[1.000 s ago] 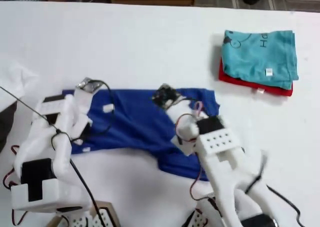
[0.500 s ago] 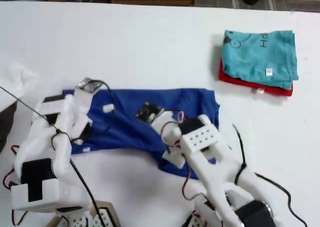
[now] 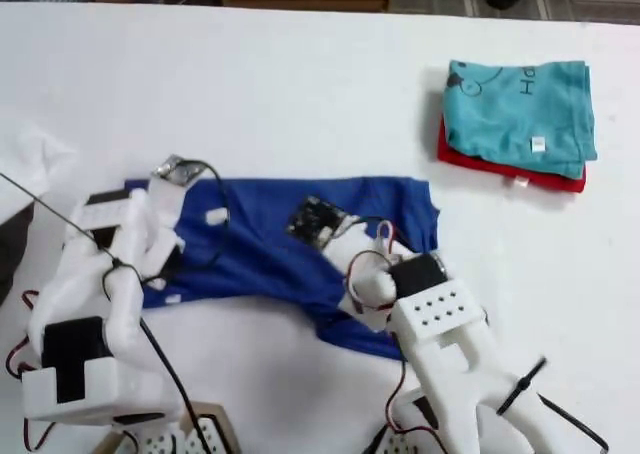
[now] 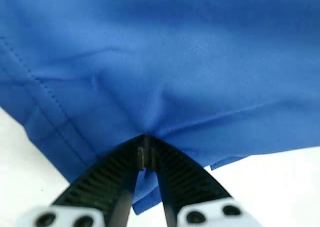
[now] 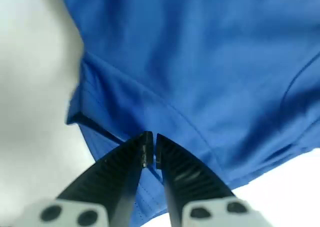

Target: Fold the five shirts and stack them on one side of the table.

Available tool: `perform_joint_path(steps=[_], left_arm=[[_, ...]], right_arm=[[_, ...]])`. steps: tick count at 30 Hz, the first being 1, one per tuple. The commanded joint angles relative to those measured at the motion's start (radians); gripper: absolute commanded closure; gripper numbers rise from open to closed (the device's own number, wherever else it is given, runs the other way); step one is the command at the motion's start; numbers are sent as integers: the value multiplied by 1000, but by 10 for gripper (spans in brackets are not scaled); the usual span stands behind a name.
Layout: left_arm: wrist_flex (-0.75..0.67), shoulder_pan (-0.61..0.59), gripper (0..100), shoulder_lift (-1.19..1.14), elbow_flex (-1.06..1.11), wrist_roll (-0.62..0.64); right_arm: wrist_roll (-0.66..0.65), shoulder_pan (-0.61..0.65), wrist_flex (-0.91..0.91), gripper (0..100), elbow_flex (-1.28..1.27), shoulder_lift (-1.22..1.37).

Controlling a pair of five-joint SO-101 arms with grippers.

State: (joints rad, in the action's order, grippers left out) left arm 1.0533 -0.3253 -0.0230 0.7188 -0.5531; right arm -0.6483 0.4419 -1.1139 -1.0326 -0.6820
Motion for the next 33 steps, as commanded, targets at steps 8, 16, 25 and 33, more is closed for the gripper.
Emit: perform_joint_path(steps=[8, 16, 25, 33], left_arm=[[-54, 0, 975, -5, -5, 0], [-54, 0, 975, -5, -5, 0], [-54, 0, 975, -5, -5, 0], [-54, 0, 975, -5, -5, 0]], right_arm=[[-120, 22, -64, 979, -48, 50], [-192, 97, -182, 979, -41, 50], [-183, 33, -150, 979, -20, -128], [-64, -91, 113, 979, -89, -170]])
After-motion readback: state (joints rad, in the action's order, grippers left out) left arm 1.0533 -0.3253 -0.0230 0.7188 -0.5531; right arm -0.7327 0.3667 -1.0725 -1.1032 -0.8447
